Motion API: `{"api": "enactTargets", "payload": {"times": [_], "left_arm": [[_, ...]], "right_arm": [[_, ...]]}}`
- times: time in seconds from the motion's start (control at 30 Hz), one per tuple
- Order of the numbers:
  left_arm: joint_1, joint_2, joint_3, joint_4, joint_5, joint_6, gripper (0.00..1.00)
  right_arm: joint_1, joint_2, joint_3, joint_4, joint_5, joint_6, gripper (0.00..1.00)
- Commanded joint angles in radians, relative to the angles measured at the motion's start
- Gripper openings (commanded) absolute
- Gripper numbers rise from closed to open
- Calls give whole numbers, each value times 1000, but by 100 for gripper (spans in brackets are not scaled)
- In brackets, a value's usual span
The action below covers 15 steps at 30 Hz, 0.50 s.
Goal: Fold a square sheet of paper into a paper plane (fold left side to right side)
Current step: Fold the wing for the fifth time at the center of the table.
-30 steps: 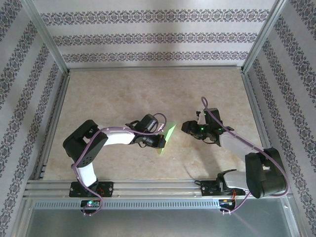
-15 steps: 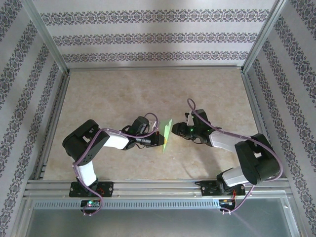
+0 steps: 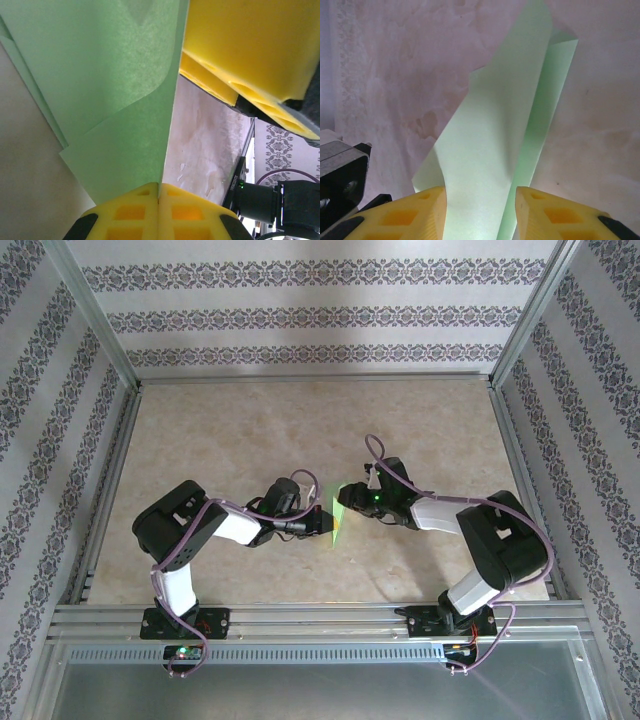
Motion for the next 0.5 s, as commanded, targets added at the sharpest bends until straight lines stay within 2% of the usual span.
{"api": "enactTargets", "payload": {"times": [0.0,0.47], "left_arm": [[16,18,-10,69,15,-26,0],[19,47,-20,126,13,-63,0]], "right_arm": [[7,24,31,27,20,6,41],[18,87,63,28,29,4,41]]}}
